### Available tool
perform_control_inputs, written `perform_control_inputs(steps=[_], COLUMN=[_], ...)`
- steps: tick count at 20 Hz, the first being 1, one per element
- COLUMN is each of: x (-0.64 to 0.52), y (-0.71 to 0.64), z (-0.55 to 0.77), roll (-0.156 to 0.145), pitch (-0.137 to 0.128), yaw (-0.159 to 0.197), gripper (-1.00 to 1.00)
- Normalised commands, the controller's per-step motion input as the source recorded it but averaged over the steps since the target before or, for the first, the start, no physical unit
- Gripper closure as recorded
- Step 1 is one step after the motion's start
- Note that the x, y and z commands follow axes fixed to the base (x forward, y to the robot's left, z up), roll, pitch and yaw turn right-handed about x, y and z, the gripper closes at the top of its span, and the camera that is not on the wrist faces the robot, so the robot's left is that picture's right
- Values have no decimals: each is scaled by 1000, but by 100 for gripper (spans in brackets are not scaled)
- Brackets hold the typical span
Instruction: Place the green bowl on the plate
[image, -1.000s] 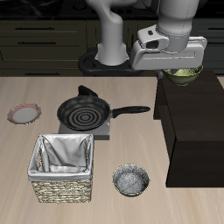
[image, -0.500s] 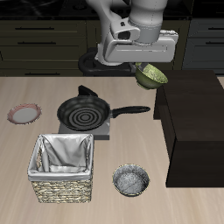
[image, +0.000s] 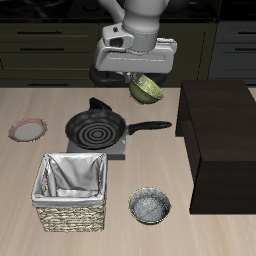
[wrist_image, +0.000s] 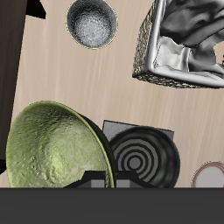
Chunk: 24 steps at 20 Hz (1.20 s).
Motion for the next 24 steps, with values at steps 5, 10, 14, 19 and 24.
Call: perform_control_inputs(steps=[5, 10, 14, 19, 24], x=[-267, -127, -199, -200, -93], y=[-316, -328, -364, -381, -527], z=[-117, -171, -72, -82, -130], roll=[7, -4, -9, -14, -37], pitch=[4, 22, -12, -9, 8], yaw=[5, -17, -23, -2, -10], gripper=[100, 100, 100, 100, 100])
